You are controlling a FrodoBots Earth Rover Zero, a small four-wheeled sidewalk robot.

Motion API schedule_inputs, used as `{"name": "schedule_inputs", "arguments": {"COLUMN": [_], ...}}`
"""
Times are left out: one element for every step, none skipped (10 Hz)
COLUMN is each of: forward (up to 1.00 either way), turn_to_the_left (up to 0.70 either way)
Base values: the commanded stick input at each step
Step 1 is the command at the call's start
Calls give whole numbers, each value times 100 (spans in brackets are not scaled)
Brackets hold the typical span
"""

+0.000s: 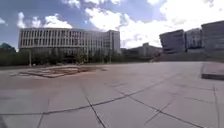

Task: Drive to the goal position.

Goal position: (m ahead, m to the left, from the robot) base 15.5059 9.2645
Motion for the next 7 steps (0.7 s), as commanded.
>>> {"name": "schedule_inputs", "arguments": {"forward": [70, 70, 70, 70, 70, 70, 70], "turn_to_the_left": [0, 0, 0, 0, 0, 0, 0]}}
